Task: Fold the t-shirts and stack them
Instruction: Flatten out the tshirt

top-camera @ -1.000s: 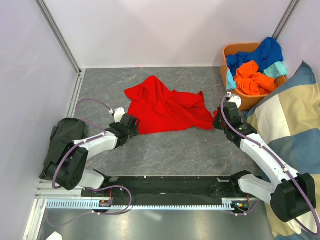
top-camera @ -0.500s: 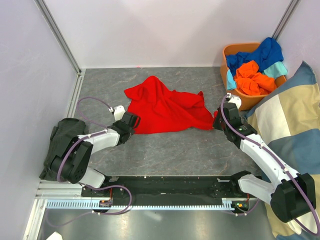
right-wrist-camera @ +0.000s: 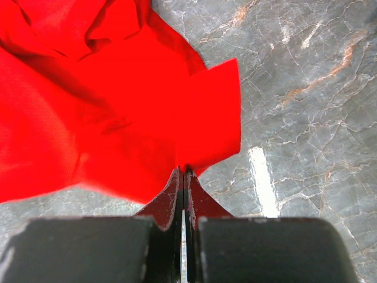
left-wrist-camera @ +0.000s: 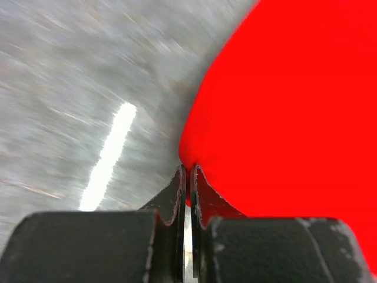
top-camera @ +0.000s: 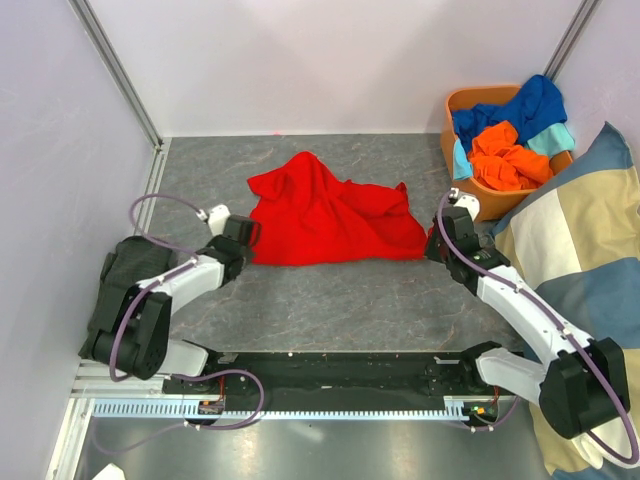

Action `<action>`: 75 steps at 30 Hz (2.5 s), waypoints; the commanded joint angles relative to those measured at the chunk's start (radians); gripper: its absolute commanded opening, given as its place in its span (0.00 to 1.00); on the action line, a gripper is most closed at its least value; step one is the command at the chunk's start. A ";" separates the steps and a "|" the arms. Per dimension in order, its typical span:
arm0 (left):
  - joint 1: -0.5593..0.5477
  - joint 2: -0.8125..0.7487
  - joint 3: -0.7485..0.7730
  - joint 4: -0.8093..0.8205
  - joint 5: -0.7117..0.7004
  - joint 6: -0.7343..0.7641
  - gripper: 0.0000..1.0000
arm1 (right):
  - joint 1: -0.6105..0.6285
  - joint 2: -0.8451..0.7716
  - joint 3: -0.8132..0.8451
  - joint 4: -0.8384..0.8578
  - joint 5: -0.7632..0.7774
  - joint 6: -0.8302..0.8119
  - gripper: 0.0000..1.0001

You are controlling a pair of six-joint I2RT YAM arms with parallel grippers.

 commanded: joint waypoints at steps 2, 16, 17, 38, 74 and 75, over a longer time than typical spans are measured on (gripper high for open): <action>0.144 -0.077 0.075 -0.013 0.028 0.062 0.02 | 0.005 0.070 0.045 0.086 0.027 -0.030 0.00; 0.167 -0.094 0.126 -0.045 0.028 0.059 0.02 | 0.004 0.387 0.379 0.098 -0.078 -0.124 0.00; 0.167 -0.094 0.126 -0.047 0.029 0.061 0.02 | 0.004 0.409 0.398 0.092 -0.104 -0.127 0.00; 0.173 -0.093 0.143 -0.056 0.022 0.073 0.02 | 0.283 -0.057 0.141 -0.242 0.049 0.170 0.20; 0.241 -0.120 0.118 -0.056 0.074 0.061 0.02 | 0.300 0.354 0.191 0.069 -0.200 -0.291 0.50; 0.241 -0.119 0.115 -0.053 0.072 0.059 0.02 | 0.300 0.372 0.197 0.069 -0.201 -0.296 0.50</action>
